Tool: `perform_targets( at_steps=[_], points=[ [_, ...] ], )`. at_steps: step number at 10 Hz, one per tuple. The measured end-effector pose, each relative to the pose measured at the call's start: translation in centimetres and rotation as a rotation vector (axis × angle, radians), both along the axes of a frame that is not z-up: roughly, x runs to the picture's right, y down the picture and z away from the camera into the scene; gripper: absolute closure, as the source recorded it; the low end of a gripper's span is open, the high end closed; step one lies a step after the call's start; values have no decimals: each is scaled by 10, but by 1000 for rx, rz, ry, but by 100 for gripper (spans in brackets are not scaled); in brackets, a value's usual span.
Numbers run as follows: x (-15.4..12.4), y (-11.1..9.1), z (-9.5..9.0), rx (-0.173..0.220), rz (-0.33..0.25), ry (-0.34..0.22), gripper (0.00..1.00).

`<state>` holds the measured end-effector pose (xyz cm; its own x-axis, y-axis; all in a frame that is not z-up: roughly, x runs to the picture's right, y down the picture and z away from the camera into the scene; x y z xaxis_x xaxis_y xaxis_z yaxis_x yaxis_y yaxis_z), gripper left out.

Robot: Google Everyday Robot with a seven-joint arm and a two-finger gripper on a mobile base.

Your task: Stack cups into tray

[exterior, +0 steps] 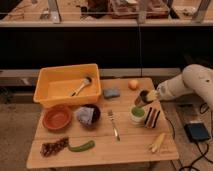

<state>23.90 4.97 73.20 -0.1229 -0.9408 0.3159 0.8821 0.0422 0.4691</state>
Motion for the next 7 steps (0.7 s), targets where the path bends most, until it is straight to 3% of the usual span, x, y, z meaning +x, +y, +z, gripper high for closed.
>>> perform_targets(
  at_steps=[4, 7],
  points=[
    [2, 6, 19, -33, -3, 12, 90],
    [-4, 22, 29, -66, -41, 13, 90]
  ],
)
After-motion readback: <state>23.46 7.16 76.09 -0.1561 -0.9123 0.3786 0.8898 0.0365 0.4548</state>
